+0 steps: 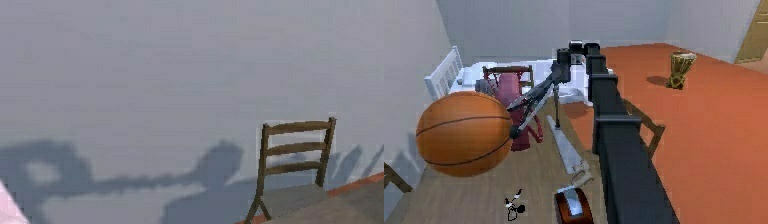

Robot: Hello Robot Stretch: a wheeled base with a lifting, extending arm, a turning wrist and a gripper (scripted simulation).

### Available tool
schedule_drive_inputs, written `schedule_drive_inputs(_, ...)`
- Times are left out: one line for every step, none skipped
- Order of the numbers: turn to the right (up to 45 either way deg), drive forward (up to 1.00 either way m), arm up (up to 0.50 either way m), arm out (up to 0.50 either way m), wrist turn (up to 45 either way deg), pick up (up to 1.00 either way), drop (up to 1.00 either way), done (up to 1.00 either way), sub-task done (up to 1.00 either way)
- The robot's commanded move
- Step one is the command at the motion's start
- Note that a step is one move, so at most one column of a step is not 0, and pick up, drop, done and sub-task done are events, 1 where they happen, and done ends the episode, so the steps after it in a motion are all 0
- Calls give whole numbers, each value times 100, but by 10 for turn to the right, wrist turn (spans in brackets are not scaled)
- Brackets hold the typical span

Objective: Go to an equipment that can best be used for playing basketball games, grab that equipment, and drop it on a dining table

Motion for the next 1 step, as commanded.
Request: schedule_drive_inputs(0, 0, 0, 0, 450, 0, 0, 0, 0)
